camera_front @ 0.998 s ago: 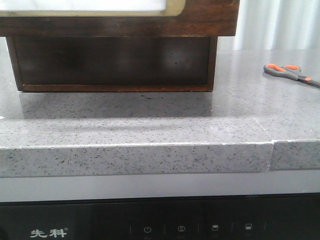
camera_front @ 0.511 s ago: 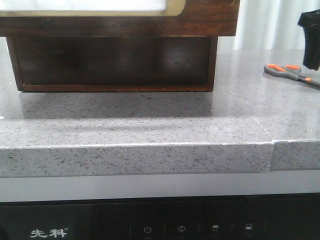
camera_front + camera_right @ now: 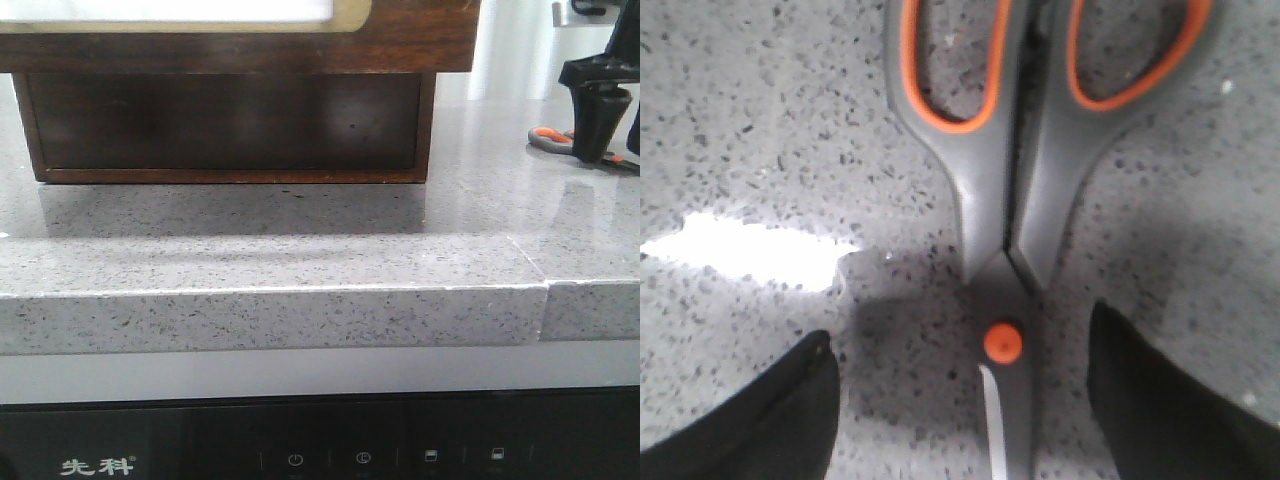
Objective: Put scissors in drawer with both arms
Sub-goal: 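Close the right gripper on the scissors blades and lift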
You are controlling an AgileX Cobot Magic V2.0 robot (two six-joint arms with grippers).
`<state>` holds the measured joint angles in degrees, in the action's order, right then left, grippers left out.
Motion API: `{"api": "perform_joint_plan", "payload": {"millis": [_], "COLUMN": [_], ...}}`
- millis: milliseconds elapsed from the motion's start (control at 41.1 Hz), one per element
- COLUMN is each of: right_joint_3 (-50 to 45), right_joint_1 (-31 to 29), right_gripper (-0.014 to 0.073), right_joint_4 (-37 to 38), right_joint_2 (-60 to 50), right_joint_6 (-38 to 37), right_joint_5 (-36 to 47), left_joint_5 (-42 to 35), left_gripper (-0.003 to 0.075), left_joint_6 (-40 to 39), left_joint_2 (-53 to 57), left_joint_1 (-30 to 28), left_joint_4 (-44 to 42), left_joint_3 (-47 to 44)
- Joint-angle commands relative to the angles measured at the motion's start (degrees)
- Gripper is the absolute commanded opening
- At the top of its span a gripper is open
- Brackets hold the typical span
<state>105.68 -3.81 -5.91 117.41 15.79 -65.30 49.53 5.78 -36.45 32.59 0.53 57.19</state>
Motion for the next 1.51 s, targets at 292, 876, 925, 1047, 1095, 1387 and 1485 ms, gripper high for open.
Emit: {"api": "perform_joint_plan", "payload": {"millis": [292, 876, 925, 1047, 1095, 1387, 1485], "right_joint_3": [1.94, 1.94, 1.94, 1.94, 1.94, 1.94, 1.94], "right_joint_1": [0.02, 0.02, 0.02, 0.02, 0.02, 0.02, 0.02], "right_gripper": [0.037, 0.0342, 0.0342, 0.0342, 0.0328, 0.003, 0.0028], "right_joint_4": [-0.35, 2.11, 2.11, 2.06, 2.06, 2.06, 2.0], "right_joint_2": [-2.64, -2.35, -1.93, -1.17, -1.04, -1.04, -1.47], "right_joint_6": [0.64, 0.59, 0.59, 0.59, 0.59, 0.59, 0.59], "right_joint_5": [1.29, 0.95, 0.65, -0.59, -0.94, -1.48, -1.87], "left_joint_5": [-4.34, -4.34, -4.34, -4.34, -4.34, -4.34, -4.34], "left_gripper": [0.0438, 0.0438, 0.0438, 0.0439, 0.0438, 0.0438, 0.0438], "left_joint_6": [-0.57, -0.57, -0.57, -0.57, -0.57, -0.57, -0.57], "left_joint_2": [-0.14, -0.14, -0.14, -0.14, -0.14, -0.14, -0.14], "left_joint_1": [0.28, 0.28, 0.28, 0.28, 0.28, 0.28, 0.28], "left_joint_4": [0.0, 0.0, 0.0, 0.0, 0.0, 0.0, 0.0], "left_joint_3": [1.75, 1.75, 1.75, 1.75, 1.75, 1.75, 1.75]}}
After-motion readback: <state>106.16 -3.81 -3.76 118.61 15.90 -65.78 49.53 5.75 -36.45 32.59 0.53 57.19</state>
